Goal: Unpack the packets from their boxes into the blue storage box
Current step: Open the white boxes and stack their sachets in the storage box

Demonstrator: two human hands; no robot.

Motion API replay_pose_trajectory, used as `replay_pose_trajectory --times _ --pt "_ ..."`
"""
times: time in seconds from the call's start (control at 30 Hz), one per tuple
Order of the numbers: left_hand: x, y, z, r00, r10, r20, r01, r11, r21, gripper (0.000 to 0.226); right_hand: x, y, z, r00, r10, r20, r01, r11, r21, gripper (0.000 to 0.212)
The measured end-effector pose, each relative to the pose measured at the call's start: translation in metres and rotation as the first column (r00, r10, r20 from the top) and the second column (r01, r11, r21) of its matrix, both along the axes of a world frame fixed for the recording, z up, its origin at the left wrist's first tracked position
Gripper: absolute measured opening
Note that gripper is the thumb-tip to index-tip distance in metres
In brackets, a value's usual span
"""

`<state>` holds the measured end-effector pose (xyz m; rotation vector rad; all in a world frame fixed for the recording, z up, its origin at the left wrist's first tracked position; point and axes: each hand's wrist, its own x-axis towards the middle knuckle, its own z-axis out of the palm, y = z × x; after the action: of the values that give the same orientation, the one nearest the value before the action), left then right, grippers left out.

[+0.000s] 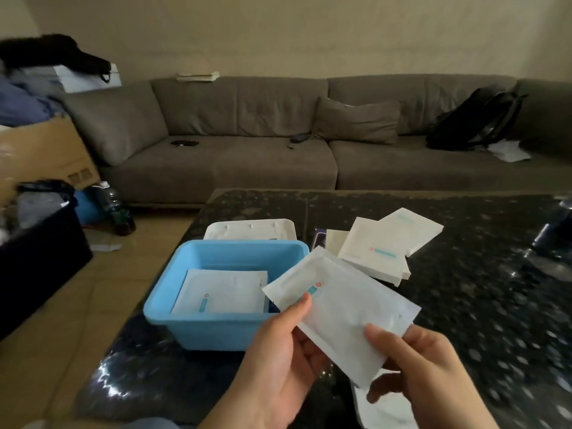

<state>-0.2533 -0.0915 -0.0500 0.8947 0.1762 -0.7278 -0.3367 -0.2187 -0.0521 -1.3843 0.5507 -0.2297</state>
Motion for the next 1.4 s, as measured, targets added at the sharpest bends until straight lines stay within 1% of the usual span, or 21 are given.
replay_pose_trajectory --times 0.07,0.17,0.23,0.27,0.37,0.43,0.53,0.6,0.63,0.73,0.8,0.83,0.9,0.93,0.97,1.0,1.1,1.17,1.23,1.3,1.4 --pt "0.005 0.009 -0.001 1.0 -0.006 0.008 0.007 0.999 -0.05 0.02 0.002 -0.001 0.015 0.999 0.031 0.031 -0.029 0.997 -0.065 0.026" --pt "0.011 0.022 -0.001 1.0 -0.023 0.011 0.024 0.994 -0.105 0.015 0.012 -0.005 0.034 1.0 0.024 0.006 -0.023 0.983 -0.183 0.024" --pt "0.011 0.027 0.001 1.0 -0.02 -0.001 0.019 0.99 -0.143 0.014 0.022 -0.001 0.046 0.999 0.04 0.002 -0.038 0.964 -0.265 0.014" --pt "0.011 0.029 0.003 1.0 -0.012 -0.012 0.01 0.986 -0.163 0.017 0.027 0.001 0.05 0.999 0.049 -0.002 -0.047 0.946 -0.322 0.013" --pt "0.015 0.038 0.006 1.0 0.01 -0.027 -0.015 0.981 -0.193 0.017 0.043 0.002 0.064 0.995 0.086 -0.057 -0.103 0.877 -0.469 0.026" --pt "0.02 0.049 0.007 0.999 -0.014 0.031 0.019 0.986 -0.165 0.013 0.052 0.001 0.073 0.985 0.121 -0.119 -0.165 0.858 -0.487 0.033" --pt "0.037 0.069 0.006 0.986 -0.093 0.141 0.104 0.992 -0.074 0.015 0.064 -0.002 0.083 0.966 0.175 -0.19 -0.247 0.842 -0.479 0.037" --pt "0.049 0.083 0.007 0.967 -0.141 0.213 0.146 0.989 -0.005 0.028 0.076 -0.002 0.084 0.95 0.208 -0.232 -0.295 0.841 -0.454 0.037" --pt "0.055 0.088 0.008 0.953 -0.151 0.264 0.138 0.988 0.068 0.037 0.082 -0.002 0.084 0.944 0.214 -0.252 -0.309 0.839 -0.447 0.038" --pt "0.072 0.104 0.013 0.877 -0.163 0.453 -0.007 0.937 0.349 0.045 0.106 -0.001 0.077 0.937 0.217 -0.275 -0.323 0.839 -0.438 0.04" --pt "0.085 0.115 0.015 0.801 -0.144 0.58 -0.199 0.851 0.486 0.038 0.122 0.001 0.069 0.934 0.237 -0.269 -0.335 0.844 -0.419 0.038" --pt "0.094 0.12 0.013 0.74 -0.135 0.659 -0.322 0.789 0.524 0.034 0.131 0.004 0.064 0.931 0.246 -0.271 -0.342 0.849 -0.402 0.033" --pt "0.113 0.13 0.008 0.574 -0.131 0.809 -0.558 0.66 0.503 0.026 0.148 0.013 0.052 0.923 0.257 -0.286 -0.357 0.85 -0.387 0.017" --pt "0.123 0.134 0.006 0.495 -0.147 0.856 -0.638 0.608 0.473 0.024 0.156 0.018 0.045 0.917 0.257 -0.304 -0.367 0.842 -0.395 0.01" --pt "0.132 0.136 0.005 0.437 -0.177 0.882 -0.682 0.573 0.453 0.024 0.164 0.024 0.038 0.909 0.255 -0.328 -0.38 0.83 -0.407 0.006" --pt "0.14 0.136 0.004 0.406 -0.212 0.889 -0.697 0.557 0.452 0.024 0.172 0.029 0.03 0.899 0.258 -0.355 -0.398 0.819 -0.413 0.006" --pt "0.157 0.133 0.001 0.371 -0.273 0.888 -0.706 0.538 0.46 0.025 0.188 0.041 0.009 0.863 0.301 -0.405 -0.449 0.825 -0.343 0.01" --pt "0.163 0.132 -0.003 0.309 -0.256 0.916 -0.778 0.486 0.398 0.024 0.194 0.047 0.001 0.847 0.333 -0.415 -0.468 0.837 -0.284 0.01" --pt "0.167 0.134 -0.006 0.273 -0.249 0.929 -0.817 0.449 0.361 0.024 0.198 0.052 -0.004 0.83 0.361 -0.426 -0.491 0.835 -0.248 0.008" --pt "0.171 0.135 -0.008 0.286 -0.277 0.917 -0.806 0.447 0.386 0.025 0.201 0.054 -0.009 0.819 0.376 -0.433 -0.503 0.834 -0.226 0.01" --pt "0.171 0.132 -0.01 0.339 -0.387 0.858 -0.76 0.425 0.492 0.023 0.201 0.056 -0.014 0.798 0.392 -0.457 -0.519 0.833 -0.191 0.012"
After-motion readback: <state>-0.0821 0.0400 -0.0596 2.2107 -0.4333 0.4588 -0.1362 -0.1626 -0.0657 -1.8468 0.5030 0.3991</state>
